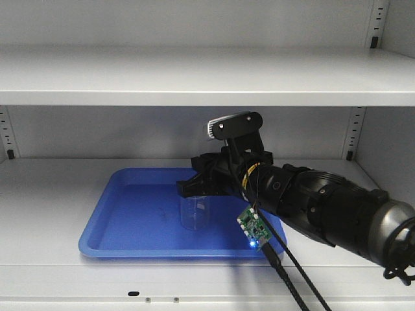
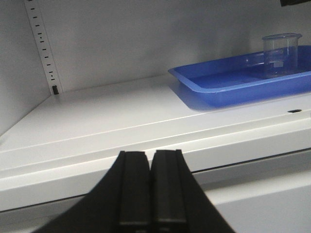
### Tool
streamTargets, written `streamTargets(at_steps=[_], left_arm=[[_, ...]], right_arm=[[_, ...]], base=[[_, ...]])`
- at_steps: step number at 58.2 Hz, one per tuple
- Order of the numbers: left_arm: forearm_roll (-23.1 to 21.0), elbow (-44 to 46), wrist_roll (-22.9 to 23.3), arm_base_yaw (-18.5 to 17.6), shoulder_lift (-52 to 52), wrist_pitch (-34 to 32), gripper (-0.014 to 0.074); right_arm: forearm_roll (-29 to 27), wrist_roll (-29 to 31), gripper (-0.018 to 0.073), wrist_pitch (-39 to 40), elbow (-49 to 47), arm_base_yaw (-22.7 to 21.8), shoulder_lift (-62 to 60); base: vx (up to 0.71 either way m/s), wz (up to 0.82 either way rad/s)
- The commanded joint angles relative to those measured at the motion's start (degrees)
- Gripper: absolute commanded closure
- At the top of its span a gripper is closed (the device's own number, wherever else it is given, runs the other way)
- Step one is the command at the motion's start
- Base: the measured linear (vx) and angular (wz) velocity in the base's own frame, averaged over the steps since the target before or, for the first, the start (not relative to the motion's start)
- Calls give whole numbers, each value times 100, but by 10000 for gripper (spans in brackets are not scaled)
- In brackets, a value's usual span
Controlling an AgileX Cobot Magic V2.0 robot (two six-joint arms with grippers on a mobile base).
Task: Pick beaker and place in left cabinet
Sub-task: 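Lift the right gripper and withdraw it out of the cabinet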
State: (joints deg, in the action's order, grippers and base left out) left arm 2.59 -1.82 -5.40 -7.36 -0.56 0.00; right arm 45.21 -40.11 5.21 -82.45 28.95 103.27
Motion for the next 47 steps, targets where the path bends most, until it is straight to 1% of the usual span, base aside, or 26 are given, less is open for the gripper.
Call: streamTargets(at_steps=[1, 8, 14, 27, 38, 47], left_arm=[[-18, -90, 15, -3, -106, -428, 595], [-18, -90, 15, -3, -106, -428, 595], [-18, -90, 15, -3, -106, -428, 595], [-18, -90, 15, -3, -106, -428, 595], [-18, -90, 15, -3, -106, -428, 595], [-18, -90, 15, -3, -106, -428, 595]], right_arm=[[72, 21, 561, 412, -203, -36, -247], [445, -18, 561, 943, -203, -17, -291], [437, -90, 561, 931, -53, -17, -317], [430, -76, 561, 1262, 1001, -31, -934], [409, -101, 561, 1225, 1179, -20, -1494], [436, -341, 561, 888, 1361, -17, -2026]], base=[[0, 0], [0, 0], [0, 0], [0, 0], [0, 0], [0, 0]])
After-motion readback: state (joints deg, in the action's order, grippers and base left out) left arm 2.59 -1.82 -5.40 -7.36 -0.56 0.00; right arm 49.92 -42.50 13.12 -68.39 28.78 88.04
